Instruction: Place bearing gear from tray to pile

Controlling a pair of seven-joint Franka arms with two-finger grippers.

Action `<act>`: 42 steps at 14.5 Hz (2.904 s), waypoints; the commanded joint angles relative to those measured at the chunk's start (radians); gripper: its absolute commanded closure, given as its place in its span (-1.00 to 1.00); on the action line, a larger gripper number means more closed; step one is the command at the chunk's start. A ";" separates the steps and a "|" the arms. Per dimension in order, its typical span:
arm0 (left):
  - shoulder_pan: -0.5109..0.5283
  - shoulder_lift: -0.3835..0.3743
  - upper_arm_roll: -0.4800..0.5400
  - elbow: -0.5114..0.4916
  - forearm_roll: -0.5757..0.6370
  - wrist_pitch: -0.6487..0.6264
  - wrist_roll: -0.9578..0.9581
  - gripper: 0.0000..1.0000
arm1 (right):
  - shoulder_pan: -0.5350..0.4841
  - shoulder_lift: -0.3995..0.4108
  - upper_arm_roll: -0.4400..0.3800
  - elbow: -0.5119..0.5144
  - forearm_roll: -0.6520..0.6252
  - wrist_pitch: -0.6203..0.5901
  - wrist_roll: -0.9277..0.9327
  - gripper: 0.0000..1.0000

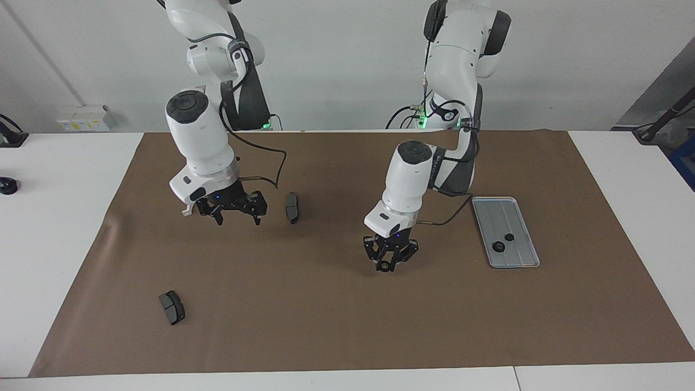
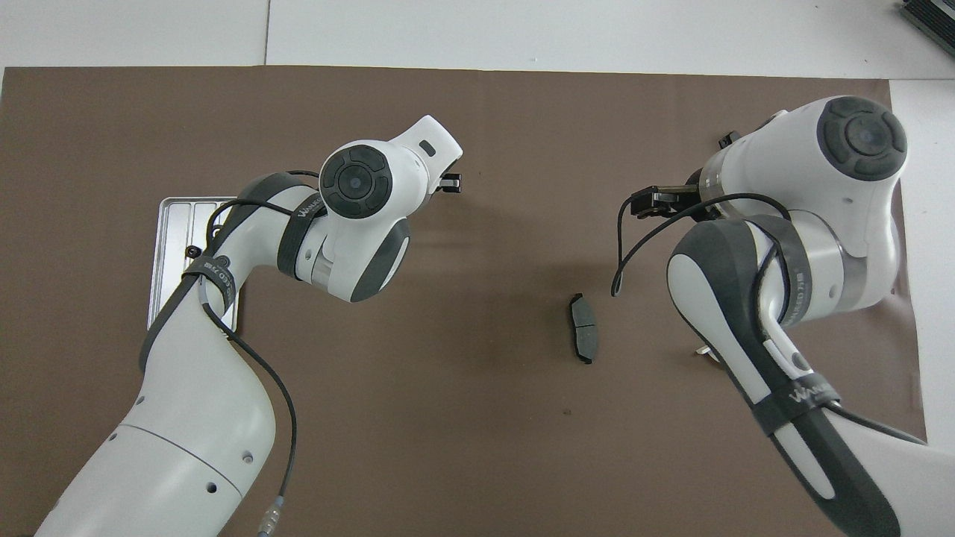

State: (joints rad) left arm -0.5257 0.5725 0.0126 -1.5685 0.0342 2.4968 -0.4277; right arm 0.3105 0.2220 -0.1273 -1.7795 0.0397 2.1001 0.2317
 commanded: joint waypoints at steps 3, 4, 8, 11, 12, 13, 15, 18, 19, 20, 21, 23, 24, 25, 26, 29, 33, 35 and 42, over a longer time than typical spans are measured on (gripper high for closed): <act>-0.053 0.205 0.012 0.242 -0.017 0.007 -0.065 1.00 | -0.002 0.011 -0.002 0.009 0.020 0.024 0.011 -1.00; -0.053 0.207 0.010 0.240 -0.017 0.019 -0.063 0.97 | -0.002 0.013 -0.002 0.009 0.022 0.029 0.011 -1.00; -0.062 0.201 0.013 0.237 -0.004 0.022 -0.060 -0.99 | 0.018 0.028 -0.002 0.009 0.045 0.066 0.015 -1.00; -0.054 0.143 0.012 0.208 -0.010 0.002 -0.060 -1.00 | 0.021 0.034 -0.002 0.009 0.061 0.092 0.021 -1.00; -0.047 0.091 0.013 0.152 -0.010 -0.002 -0.059 -1.00 | 0.028 0.033 -0.002 0.014 0.078 0.104 0.029 -1.00; -0.043 0.054 0.021 0.104 -0.011 -0.006 -0.059 -1.00 | 0.048 0.040 -0.003 0.025 0.097 0.119 0.052 -1.00; -0.024 -0.024 0.024 0.004 -0.010 -0.007 -0.059 -1.00 | 0.090 0.106 -0.003 0.087 0.101 0.152 0.107 -1.00; 0.051 -0.211 0.023 -0.206 -0.010 -0.010 0.067 -1.00 | 0.142 0.177 -0.002 0.124 0.100 0.272 0.113 -1.00; 0.076 -0.268 0.023 -0.259 -0.010 -0.027 0.114 -1.00 | 0.151 0.198 -0.002 0.127 0.100 0.306 0.113 -1.00; 0.104 -0.308 0.023 -0.289 -0.010 -0.054 0.141 -1.00 | 0.163 0.232 -0.002 0.150 0.098 0.320 0.115 -1.00; 0.128 -0.331 0.023 -0.294 -0.010 -0.106 0.159 -1.00 | 0.188 0.284 -0.002 0.202 0.095 0.321 0.115 -1.00; 0.183 -0.379 0.024 -0.294 -0.010 -0.230 0.226 -1.00 | 0.232 0.434 -0.002 0.361 0.080 0.334 0.121 -1.00; 0.214 -0.402 0.024 -0.294 -0.010 -0.283 0.266 -1.00 | 0.242 0.494 -0.002 0.418 0.065 0.362 0.121 -1.00; 0.240 -0.413 0.024 -0.291 -0.010 -0.330 0.299 -1.00 | 0.248 0.525 -0.002 0.440 0.046 0.394 0.120 -1.00; 0.263 -0.413 0.024 -0.283 -0.010 -0.360 0.311 -1.00 | 0.249 0.531 0.000 0.439 0.043 0.434 0.115 -1.00; 0.341 -0.411 0.023 -0.284 -0.011 -0.333 0.360 -1.00 | 0.298 0.589 0.012 0.442 0.035 0.518 0.106 -1.00; 0.427 -0.384 0.021 -0.294 -0.019 -0.277 0.428 -1.00 | 0.305 0.613 0.014 0.442 -0.024 0.535 0.074 -1.00; 0.460 -0.341 0.021 -0.294 -0.055 -0.221 0.443 -1.00 | 0.303 0.616 0.012 0.443 -0.038 0.546 0.072 -1.00; 0.519 -0.327 0.021 -0.441 -0.082 -0.104 0.494 -1.00 | 0.294 0.622 0.014 0.440 -0.098 0.572 0.041 -0.31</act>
State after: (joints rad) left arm -0.0211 0.2680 0.0434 -1.9412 -0.0277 2.3418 0.0420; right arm 0.6174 0.8210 -0.1250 -1.3634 -0.0324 2.6503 0.2892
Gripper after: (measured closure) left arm 0.000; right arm 0.211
